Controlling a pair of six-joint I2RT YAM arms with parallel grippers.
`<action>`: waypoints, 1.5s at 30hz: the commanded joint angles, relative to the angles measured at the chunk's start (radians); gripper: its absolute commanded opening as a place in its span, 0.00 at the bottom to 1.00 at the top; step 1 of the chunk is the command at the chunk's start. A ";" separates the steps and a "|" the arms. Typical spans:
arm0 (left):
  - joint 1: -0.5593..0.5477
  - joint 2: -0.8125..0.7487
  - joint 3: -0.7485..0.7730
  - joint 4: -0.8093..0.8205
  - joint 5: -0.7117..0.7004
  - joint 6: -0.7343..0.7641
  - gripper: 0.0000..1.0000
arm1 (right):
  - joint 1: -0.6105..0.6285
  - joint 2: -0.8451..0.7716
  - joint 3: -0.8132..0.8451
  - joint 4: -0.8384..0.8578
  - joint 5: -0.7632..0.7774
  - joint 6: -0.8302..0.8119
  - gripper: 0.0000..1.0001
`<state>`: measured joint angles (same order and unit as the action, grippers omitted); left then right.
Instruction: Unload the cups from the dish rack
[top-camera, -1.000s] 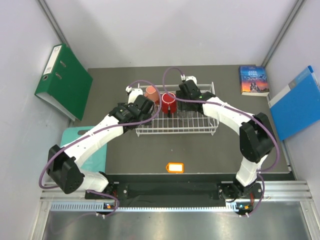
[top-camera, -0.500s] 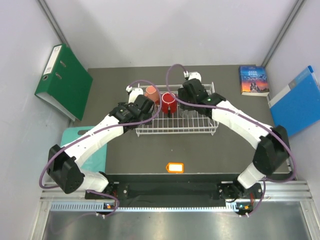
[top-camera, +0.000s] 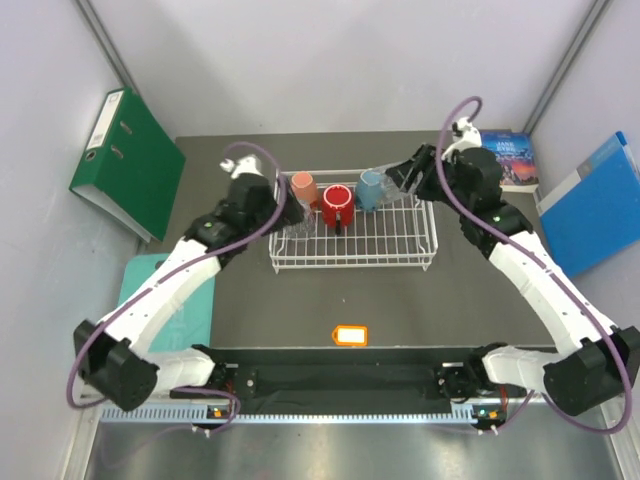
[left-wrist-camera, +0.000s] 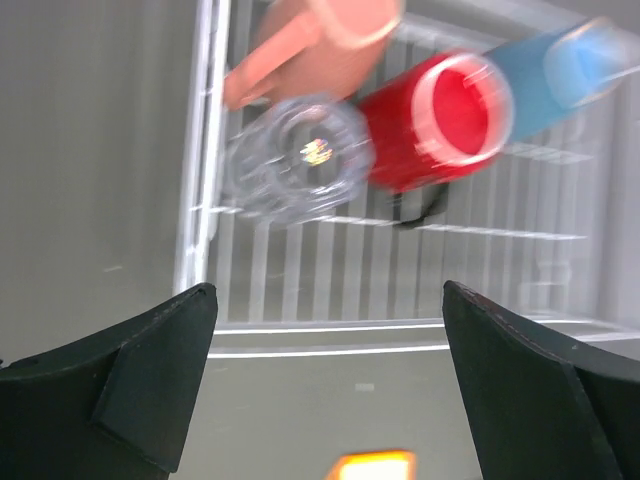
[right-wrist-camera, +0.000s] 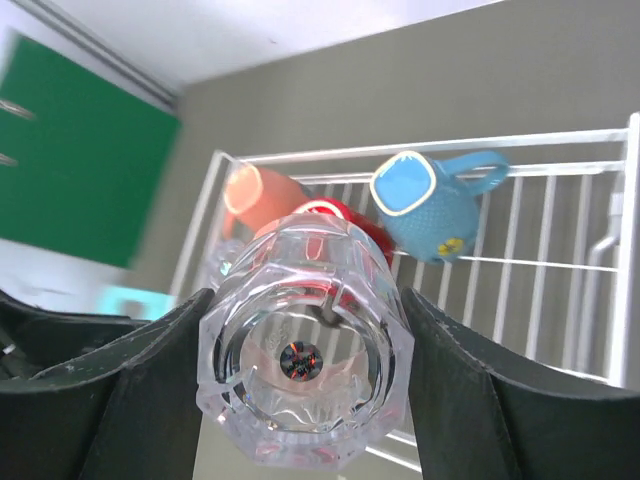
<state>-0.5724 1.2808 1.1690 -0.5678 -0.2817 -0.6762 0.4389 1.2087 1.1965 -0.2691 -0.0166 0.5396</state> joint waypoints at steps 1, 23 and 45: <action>0.104 -0.092 -0.055 0.307 0.442 -0.150 0.99 | -0.110 -0.035 -0.162 0.451 -0.444 0.253 0.00; 0.154 -0.008 -0.143 0.918 0.849 -0.444 0.95 | -0.078 0.071 -0.265 0.809 -0.606 0.507 0.00; 0.078 0.006 -0.203 0.982 0.849 -0.462 0.47 | 0.024 0.120 -0.212 0.809 -0.594 0.473 0.00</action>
<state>-0.4904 1.3224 0.9909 0.3664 0.5827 -1.1599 0.4500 1.3895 0.9520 0.5083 -0.6254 1.0424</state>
